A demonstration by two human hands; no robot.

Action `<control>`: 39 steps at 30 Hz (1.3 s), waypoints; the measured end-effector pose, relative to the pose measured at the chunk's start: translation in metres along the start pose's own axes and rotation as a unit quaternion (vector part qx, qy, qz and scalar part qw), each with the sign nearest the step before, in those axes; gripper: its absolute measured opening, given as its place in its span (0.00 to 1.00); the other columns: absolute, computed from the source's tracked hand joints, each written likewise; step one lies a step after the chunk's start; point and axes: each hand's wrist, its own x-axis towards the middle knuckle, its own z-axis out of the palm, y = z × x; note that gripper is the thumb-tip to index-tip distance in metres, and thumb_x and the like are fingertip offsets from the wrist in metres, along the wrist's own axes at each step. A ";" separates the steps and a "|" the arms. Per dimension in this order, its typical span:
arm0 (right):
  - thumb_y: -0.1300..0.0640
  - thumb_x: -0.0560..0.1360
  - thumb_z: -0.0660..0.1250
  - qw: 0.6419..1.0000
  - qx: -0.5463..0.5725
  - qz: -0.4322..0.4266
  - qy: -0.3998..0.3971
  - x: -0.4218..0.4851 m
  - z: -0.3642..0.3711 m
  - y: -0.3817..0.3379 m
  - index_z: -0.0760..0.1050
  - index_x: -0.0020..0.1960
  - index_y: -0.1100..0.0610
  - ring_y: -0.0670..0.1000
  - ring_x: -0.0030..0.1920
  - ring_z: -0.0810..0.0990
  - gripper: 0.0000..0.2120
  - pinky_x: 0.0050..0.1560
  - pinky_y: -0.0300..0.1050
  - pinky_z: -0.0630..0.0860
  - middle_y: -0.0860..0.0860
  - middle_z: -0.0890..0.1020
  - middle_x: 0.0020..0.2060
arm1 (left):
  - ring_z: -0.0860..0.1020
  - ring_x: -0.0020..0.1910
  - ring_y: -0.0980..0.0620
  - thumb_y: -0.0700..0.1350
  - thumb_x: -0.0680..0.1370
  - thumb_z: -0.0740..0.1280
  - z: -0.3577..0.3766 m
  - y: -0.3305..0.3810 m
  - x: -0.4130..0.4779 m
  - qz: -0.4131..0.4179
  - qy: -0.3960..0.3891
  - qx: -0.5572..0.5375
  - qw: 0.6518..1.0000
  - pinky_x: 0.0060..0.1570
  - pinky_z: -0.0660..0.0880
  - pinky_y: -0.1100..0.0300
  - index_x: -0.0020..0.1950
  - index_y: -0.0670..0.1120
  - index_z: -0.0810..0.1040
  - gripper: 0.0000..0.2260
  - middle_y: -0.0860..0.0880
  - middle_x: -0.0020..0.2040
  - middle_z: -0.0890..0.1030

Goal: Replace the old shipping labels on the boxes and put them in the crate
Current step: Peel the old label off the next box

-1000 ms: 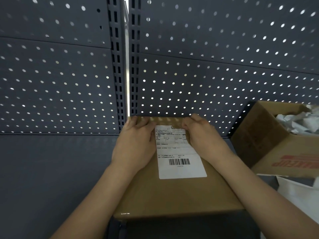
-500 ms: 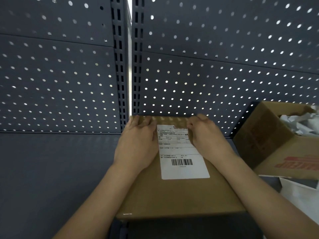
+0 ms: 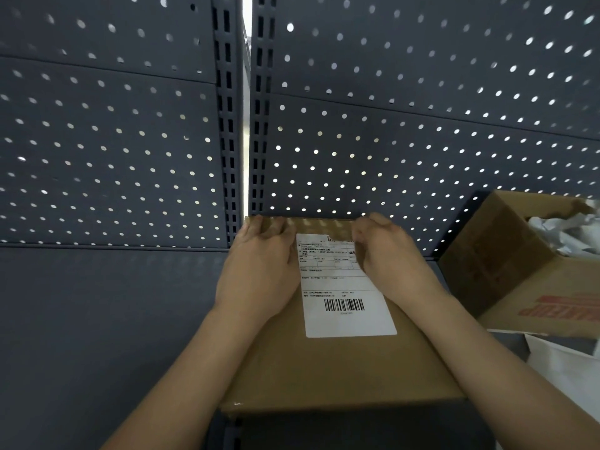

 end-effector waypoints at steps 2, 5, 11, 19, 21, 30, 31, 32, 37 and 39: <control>0.71 0.73 0.62 0.999 0.040 0.018 0.021 -0.002 -0.002 0.000 0.66 0.38 0.54 0.53 0.40 0.73 0.14 0.39 0.42 0.65 0.52 0.73 0.39 | 0.70 0.60 0.44 0.47 0.78 0.49 -0.001 0.001 0.000 -0.002 0.003 -0.001 1.000 0.66 0.67 0.49 0.61 0.44 0.76 0.20 0.50 0.57 0.79; 0.71 0.74 0.61 0.999 0.039 0.011 0.021 -0.003 -0.004 -0.002 0.66 0.39 0.54 0.53 0.40 0.73 0.13 0.39 0.42 0.65 0.52 0.74 0.39 | 0.70 0.60 0.44 0.47 0.78 0.50 -0.001 0.000 -0.001 -0.004 -0.001 -0.002 1.000 0.66 0.67 0.49 0.63 0.44 0.76 0.20 0.51 0.57 0.79; 0.73 0.71 0.63 0.997 -0.073 -0.012 -0.015 -0.001 -0.001 -0.004 0.75 0.45 0.61 0.57 0.40 0.75 0.09 0.40 0.41 0.63 0.53 0.74 0.41 | 0.70 0.58 0.46 0.47 0.78 0.49 -0.001 0.001 -0.001 -0.005 0.002 -0.006 1.000 0.65 0.68 0.49 0.59 0.44 0.77 0.20 0.51 0.55 0.79; 0.74 0.69 0.62 0.995 -0.070 -0.036 -0.054 0.005 -0.005 -0.008 0.76 0.45 0.62 0.59 0.41 0.77 0.11 0.42 0.45 0.69 0.56 0.77 0.42 | 0.71 0.59 0.45 0.47 0.77 0.49 0.000 -0.001 0.001 -0.004 -0.005 -0.015 1.000 0.66 0.67 0.47 0.60 0.44 0.77 0.21 0.51 0.56 0.79; 0.70 0.73 0.61 0.999 -0.005 0.010 -0.035 0.002 -0.008 -0.007 0.72 0.42 0.58 0.54 0.42 0.74 0.08 0.41 0.41 0.64 0.53 0.75 0.42 | 0.71 0.56 0.46 0.47 0.78 0.50 0.000 0.000 0.001 -0.010 -0.003 -0.010 1.000 0.64 0.68 0.48 0.56 0.44 0.77 0.18 0.51 0.53 0.79; 0.58 0.77 0.63 0.994 0.086 0.061 -0.018 -0.003 -0.018 -0.011 0.78 0.45 0.56 0.47 0.42 0.74 0.05 0.39 0.35 0.65 0.48 0.77 0.41 | 0.71 0.56 0.45 0.49 0.77 0.46 -0.001 0.001 0.000 -0.006 0.006 -0.018 1.000 0.63 0.69 0.48 0.55 0.44 0.78 0.22 0.51 0.53 0.79; 0.59 0.76 0.64 0.995 0.083 0.056 -0.023 -0.003 -0.019 -0.011 0.78 0.44 0.56 0.47 0.42 0.74 0.05 0.40 0.35 0.65 0.48 0.77 0.41 | 0.71 0.57 0.45 0.49 0.77 0.46 -0.002 0.001 0.000 -0.007 0.006 -0.022 1.000 0.63 0.69 0.48 0.55 0.44 0.78 0.22 0.51 0.54 0.79; 0.60 0.76 0.64 0.996 0.074 0.050 -0.027 -0.003 -0.020 -0.011 0.78 0.44 0.56 0.48 0.42 0.74 0.05 0.41 0.36 0.66 0.48 0.77 0.41 | 0.70 0.58 0.45 0.50 0.77 0.46 -0.003 0.002 0.000 -0.006 0.005 -0.024 1.000 0.63 0.70 0.48 0.56 0.44 0.78 0.23 0.52 0.54 0.79; 0.62 0.77 0.62 0.998 0.017 0.043 -0.038 0.003 -0.018 -0.014 0.78 0.46 0.58 0.52 0.46 0.76 0.06 0.49 0.46 0.73 0.52 0.78 0.44 | 0.69 0.61 0.46 0.49 0.77 0.47 -0.004 0.002 -0.001 -0.010 -0.003 -0.029 1.000 0.65 0.69 0.48 0.59 0.44 0.78 0.23 0.52 0.57 0.78; 0.65 0.77 0.60 0.997 -0.041 0.034 -0.053 0.005 -0.016 -0.018 0.76 0.49 0.60 0.56 0.49 0.77 0.07 0.51 0.48 0.72 0.54 0.78 0.47 | 0.69 0.62 0.46 0.47 0.78 0.50 -0.004 0.001 -0.002 -0.013 -0.002 -0.034 0.999 0.66 0.67 0.48 0.61 0.44 0.78 0.21 0.52 0.59 0.78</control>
